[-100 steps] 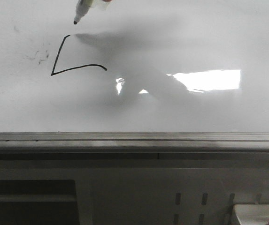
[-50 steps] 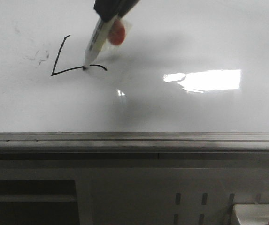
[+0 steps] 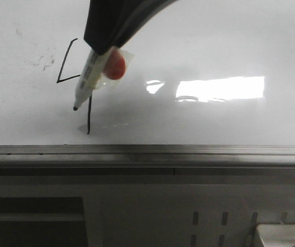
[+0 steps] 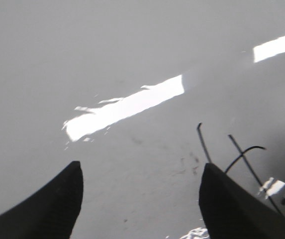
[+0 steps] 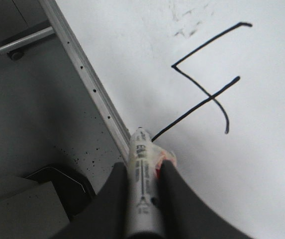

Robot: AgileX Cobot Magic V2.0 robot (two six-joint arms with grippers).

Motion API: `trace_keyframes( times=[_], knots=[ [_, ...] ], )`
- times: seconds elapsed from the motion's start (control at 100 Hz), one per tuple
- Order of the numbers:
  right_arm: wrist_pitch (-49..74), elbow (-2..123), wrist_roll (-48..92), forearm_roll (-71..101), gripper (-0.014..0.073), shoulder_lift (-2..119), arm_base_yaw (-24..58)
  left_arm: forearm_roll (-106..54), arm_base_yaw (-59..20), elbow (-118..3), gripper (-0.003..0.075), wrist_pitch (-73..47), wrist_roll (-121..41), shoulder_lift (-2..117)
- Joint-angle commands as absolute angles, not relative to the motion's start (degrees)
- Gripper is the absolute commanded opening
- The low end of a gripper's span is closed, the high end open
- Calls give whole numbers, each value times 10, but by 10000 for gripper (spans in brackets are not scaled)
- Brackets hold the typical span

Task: Write number 4 on whiteboard

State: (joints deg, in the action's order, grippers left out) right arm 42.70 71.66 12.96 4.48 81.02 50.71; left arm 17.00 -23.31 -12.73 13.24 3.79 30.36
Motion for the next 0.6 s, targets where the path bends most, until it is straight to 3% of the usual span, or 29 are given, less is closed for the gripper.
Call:
trace_keyframes(
  times=[0.0,0.26,0.38,0.59],
  knots=[
    [414,747,132,42,-62,788,517,242,-277,-144,459,193,44,307],
    [408,757,137,35,-62,792,569,312,-453,-144,426,187,36,400],
    [410,761,137,35,-62,792,586,288,-461,-154,375,196,36,459],
    [424,761,134,35,-62,792,599,257,-452,-194,364,217,36,524]
  ],
)
